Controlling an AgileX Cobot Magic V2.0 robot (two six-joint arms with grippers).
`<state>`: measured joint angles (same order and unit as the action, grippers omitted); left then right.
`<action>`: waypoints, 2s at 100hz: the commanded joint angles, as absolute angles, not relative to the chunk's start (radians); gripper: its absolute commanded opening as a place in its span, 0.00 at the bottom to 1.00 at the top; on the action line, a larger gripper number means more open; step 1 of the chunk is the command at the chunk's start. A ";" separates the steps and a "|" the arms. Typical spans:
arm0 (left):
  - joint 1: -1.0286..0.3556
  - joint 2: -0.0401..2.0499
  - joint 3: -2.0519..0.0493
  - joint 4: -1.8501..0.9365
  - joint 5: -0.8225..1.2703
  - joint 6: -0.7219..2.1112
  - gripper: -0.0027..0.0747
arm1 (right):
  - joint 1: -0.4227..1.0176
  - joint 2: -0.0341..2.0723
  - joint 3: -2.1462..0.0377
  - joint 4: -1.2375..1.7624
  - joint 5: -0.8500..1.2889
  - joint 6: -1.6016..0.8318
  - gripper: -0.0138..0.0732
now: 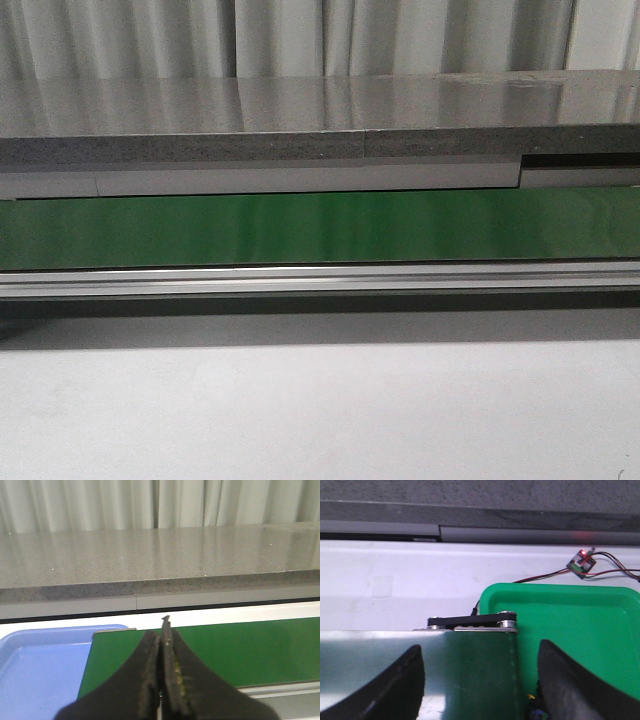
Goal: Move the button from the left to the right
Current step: 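Lower the button into the green tray and open the right gripper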
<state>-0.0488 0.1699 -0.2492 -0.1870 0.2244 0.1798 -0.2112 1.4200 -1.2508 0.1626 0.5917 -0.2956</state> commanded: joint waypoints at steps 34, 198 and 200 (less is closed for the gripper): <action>-0.059 0.179 -0.276 -0.193 0.141 0.177 0.01 | -0.098 1.021 -0.857 0.208 0.411 -0.291 0.72; -0.059 0.179 -0.276 -0.193 0.141 0.177 0.01 | -0.066 0.527 -0.495 0.222 0.418 -0.275 0.08; -0.059 0.179 -0.276 -0.193 0.141 0.177 0.01 | -0.066 0.518 -0.483 0.222 0.407 -0.261 0.08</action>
